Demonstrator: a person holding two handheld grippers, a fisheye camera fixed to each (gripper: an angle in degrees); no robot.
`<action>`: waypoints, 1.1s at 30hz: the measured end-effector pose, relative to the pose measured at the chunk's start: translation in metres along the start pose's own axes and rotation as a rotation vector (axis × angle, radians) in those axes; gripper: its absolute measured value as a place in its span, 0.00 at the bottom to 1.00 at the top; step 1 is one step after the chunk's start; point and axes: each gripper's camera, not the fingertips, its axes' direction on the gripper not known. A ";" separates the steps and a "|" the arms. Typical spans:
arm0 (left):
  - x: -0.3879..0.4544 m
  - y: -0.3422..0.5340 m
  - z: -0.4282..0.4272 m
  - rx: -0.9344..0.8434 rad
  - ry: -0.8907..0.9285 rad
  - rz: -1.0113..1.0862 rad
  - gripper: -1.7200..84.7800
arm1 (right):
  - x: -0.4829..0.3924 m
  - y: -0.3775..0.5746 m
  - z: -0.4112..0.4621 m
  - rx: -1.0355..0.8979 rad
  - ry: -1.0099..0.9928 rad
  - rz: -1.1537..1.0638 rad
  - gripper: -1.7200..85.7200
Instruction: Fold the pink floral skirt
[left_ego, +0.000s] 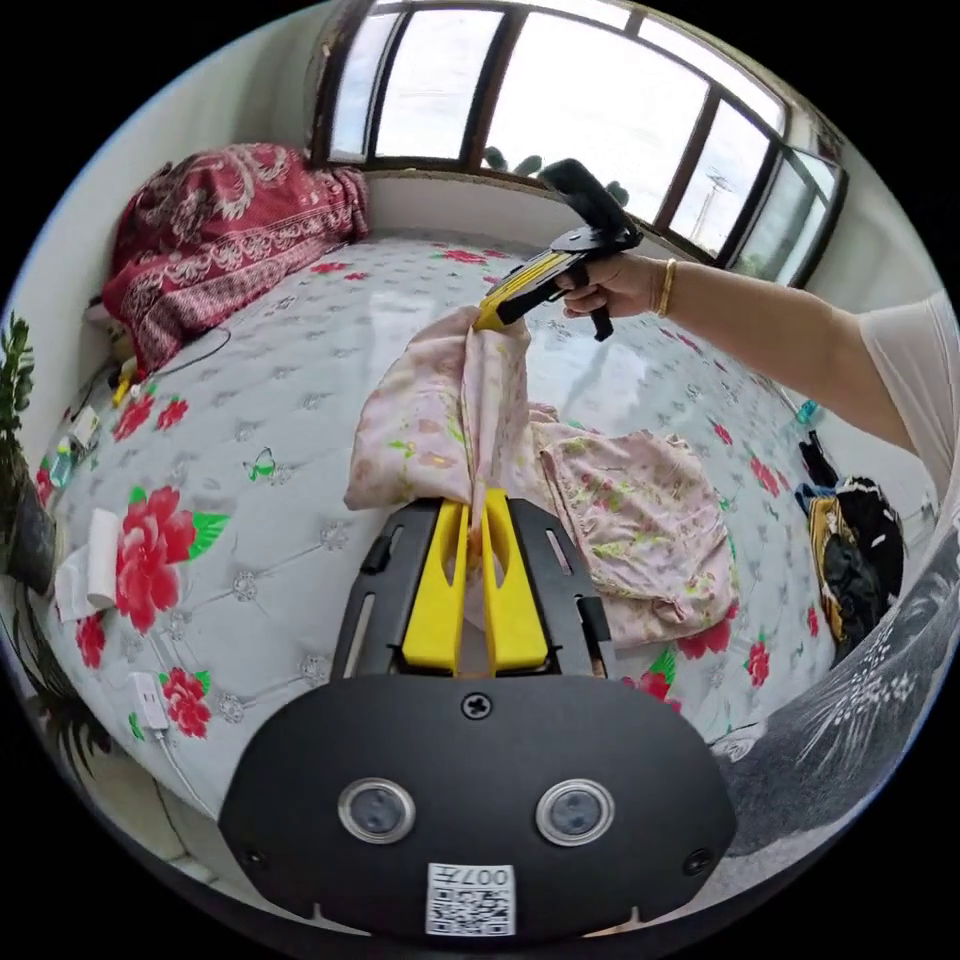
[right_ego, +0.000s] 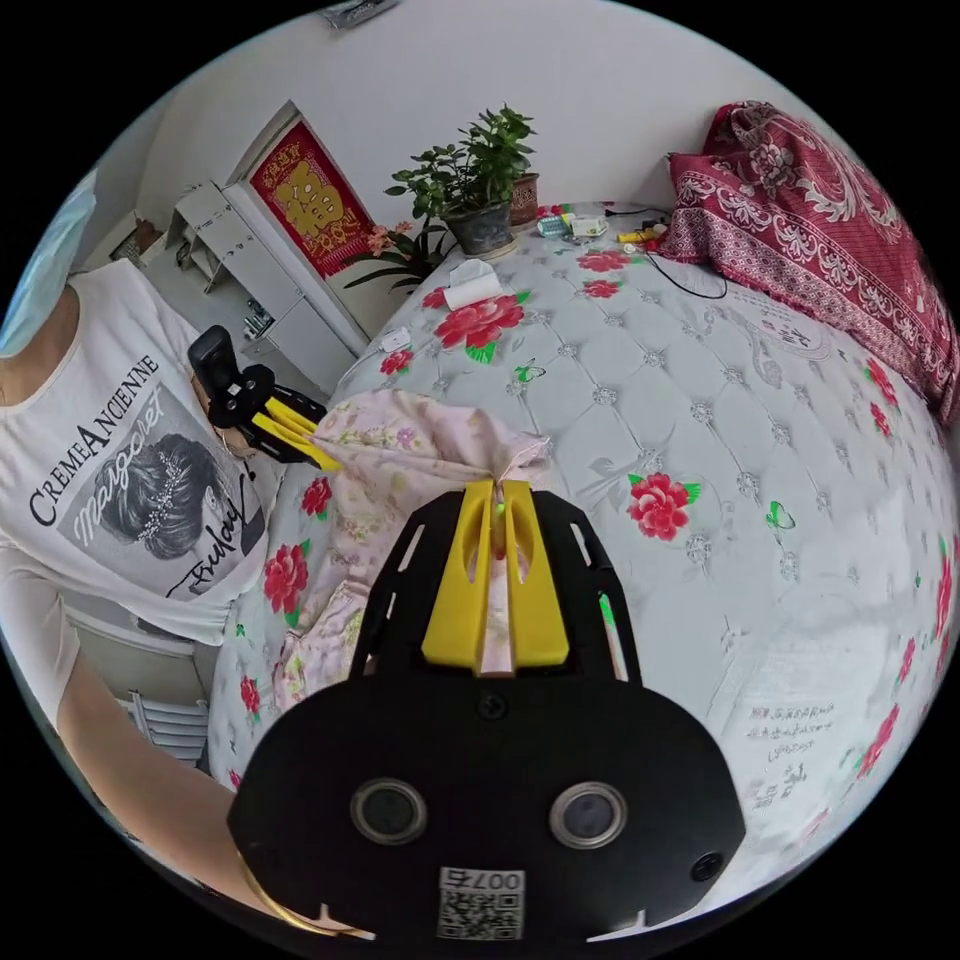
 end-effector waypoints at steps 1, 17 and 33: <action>0.032 0.000 -0.003 -0.001 -0.025 0.084 0.01 | -0.017 0.019 -0.011 -0.001 0.027 0.013 0.02; 0.397 0.155 0.094 -0.014 -0.648 1.314 0.07 | -0.166 0.255 0.013 0.014 0.167 0.575 0.06; 0.438 0.188 0.078 -0.131 -0.548 1.362 0.10 | -0.292 0.080 0.114 -0.038 0.305 0.450 0.11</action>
